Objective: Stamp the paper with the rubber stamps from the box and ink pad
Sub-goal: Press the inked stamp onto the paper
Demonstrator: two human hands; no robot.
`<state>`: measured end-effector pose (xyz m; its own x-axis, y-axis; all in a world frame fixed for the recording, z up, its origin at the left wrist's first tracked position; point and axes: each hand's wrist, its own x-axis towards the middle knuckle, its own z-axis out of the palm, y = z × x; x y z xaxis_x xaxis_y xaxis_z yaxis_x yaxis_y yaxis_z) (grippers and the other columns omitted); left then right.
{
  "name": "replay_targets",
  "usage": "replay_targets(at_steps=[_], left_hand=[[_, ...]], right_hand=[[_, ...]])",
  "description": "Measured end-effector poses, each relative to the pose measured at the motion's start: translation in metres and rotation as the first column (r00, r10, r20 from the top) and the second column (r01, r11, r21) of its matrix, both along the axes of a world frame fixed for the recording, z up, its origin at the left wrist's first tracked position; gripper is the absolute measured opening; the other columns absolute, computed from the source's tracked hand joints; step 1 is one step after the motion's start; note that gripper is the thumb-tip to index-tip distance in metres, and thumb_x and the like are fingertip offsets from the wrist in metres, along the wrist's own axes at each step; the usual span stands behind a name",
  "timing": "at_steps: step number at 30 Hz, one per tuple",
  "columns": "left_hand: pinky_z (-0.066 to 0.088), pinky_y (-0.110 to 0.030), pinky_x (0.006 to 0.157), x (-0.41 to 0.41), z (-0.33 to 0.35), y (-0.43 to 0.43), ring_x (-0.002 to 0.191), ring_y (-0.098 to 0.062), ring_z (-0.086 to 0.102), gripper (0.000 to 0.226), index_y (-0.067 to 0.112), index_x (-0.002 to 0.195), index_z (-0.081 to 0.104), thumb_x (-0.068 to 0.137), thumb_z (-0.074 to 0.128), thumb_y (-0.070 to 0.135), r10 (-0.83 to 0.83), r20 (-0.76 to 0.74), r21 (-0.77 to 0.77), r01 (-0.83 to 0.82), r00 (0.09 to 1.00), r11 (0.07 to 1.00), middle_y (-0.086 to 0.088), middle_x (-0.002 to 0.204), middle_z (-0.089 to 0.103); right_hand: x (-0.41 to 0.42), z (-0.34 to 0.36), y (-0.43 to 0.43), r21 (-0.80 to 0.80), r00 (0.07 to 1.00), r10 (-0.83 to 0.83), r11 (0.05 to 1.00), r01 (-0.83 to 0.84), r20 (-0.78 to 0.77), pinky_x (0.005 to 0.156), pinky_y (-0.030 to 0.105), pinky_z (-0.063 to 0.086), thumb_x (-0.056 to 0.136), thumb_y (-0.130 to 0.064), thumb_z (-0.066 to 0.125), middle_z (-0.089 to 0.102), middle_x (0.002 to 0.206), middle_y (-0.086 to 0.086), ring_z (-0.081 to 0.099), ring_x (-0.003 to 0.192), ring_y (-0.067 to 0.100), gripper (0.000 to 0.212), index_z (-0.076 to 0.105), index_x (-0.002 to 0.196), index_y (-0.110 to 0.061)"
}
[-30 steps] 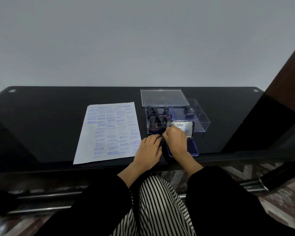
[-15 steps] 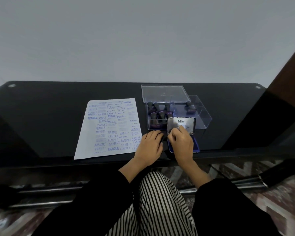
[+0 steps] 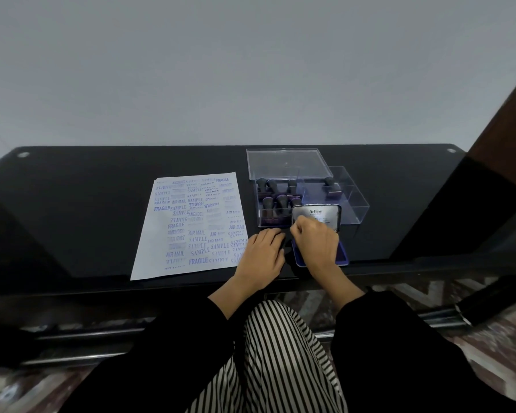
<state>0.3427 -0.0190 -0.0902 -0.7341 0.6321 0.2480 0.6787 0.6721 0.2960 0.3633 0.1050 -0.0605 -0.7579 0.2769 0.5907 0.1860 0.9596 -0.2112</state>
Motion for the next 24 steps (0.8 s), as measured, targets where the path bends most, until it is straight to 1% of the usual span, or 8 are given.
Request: replay_targets(at_steps=[3,10,13,15,17,19,21,24], left_hand=[[0.030,-0.031,0.105,-0.001,0.000,0.000,0.128,-0.020,0.042,0.072,0.009,0.132,0.047,0.082,0.007,0.041,0.002,0.004,0.007,-0.002,1.000,1.000,-0.005,0.138,0.047],[0.028,-0.030,0.105,-0.001,0.000,0.000,0.129,-0.019,0.040,0.074,0.010,0.134,0.045,0.081,0.005,0.042,0.004,-0.010,-0.003,-0.004,1.000,1.000,-0.003,0.139,0.045],[0.028,-0.029,0.105,-0.001,-0.001,0.000,0.129,-0.018,0.040,0.073,0.011,0.134,0.045,0.081,0.005,0.042,0.004,-0.008,0.001,-0.004,1.000,1.000,-0.003,0.139,0.045],[0.029,-0.030,0.104,-0.002,-0.001,0.000,0.128,-0.019,0.041,0.072,0.010,0.133,0.046,0.082,0.006,0.042,0.001,-0.010,0.005,-0.001,1.000,1.000,-0.004,0.138,0.046],[0.029,-0.030,0.105,-0.002,-0.001,-0.001,0.128,-0.019,0.041,0.072,0.010,0.134,0.046,0.082,0.007,0.041,-0.002,-0.006,0.006,0.002,1.000,1.000,-0.004,0.138,0.046],[0.028,-0.030,0.105,-0.002,-0.001,-0.001,0.129,-0.019,0.040,0.072,0.011,0.134,0.045,0.082,0.007,0.041,-0.004,-0.001,0.009,0.004,1.000,1.000,-0.004,0.138,0.045],[0.028,-0.029,0.105,-0.002,-0.001,-0.001,0.129,-0.018,0.040,0.071,0.011,0.134,0.045,0.082,0.007,0.041,-0.005,0.002,0.013,0.005,1.000,1.000,-0.003,0.138,0.045],[0.029,-0.030,0.104,-0.001,-0.001,0.000,0.128,-0.019,0.041,0.070,0.010,0.133,0.046,0.082,0.009,0.041,-0.003,0.000,0.012,0.003,1.000,1.000,-0.004,0.137,0.046]], right_hand=[[0.001,0.000,0.001,-0.024,0.999,0.011,1.000,-0.011,0.033,0.040,0.012,-0.005,0.057,-0.005,0.084,0.043,0.035,0.001,0.020,0.034,0.010,0.048,0.039,0.042,-0.014],[0.009,0.004,0.000,-0.009,0.998,0.005,1.000,-0.004,0.055,0.042,0.011,-0.005,0.058,-0.004,0.082,0.043,0.036,0.002,0.019,0.033,0.011,0.051,0.035,0.044,-0.016],[0.003,0.010,-0.002,0.023,0.995,-0.034,0.999,0.032,0.098,0.045,0.009,-0.005,0.057,-0.004,0.083,0.043,0.031,0.002,0.022,0.026,0.014,0.053,0.034,0.043,-0.019],[0.000,0.008,0.002,0.015,0.989,-0.049,0.999,0.047,0.141,0.043,0.011,0.004,0.069,-0.004,0.075,0.051,0.037,0.007,0.036,0.028,0.021,0.039,0.046,0.045,-0.013],[-0.002,0.004,0.005,0.008,0.985,-0.060,0.998,0.059,0.164,0.041,0.017,0.018,0.082,-0.005,0.062,0.059,0.048,0.013,0.047,0.037,0.025,0.031,0.053,0.053,-0.008],[0.000,0.005,0.006,0.019,0.986,-0.062,0.998,0.060,0.157,0.041,0.021,0.027,0.077,-0.004,0.068,0.056,0.043,0.013,0.053,0.035,0.028,0.031,0.055,0.049,-0.006],[0.002,0.006,0.005,0.064,0.991,-0.089,0.995,0.082,0.103,0.037,0.015,0.021,0.059,-0.002,0.081,0.046,0.031,0.006,0.043,0.022,0.023,0.039,0.049,0.039,-0.009],[0.003,0.004,0.005,0.082,0.992,-0.096,0.993,0.089,0.081,0.041,0.008,0.007,0.057,-0.004,0.084,0.041,0.029,0.001,0.029,0.020,0.015,0.043,0.046,0.039,-0.012]])
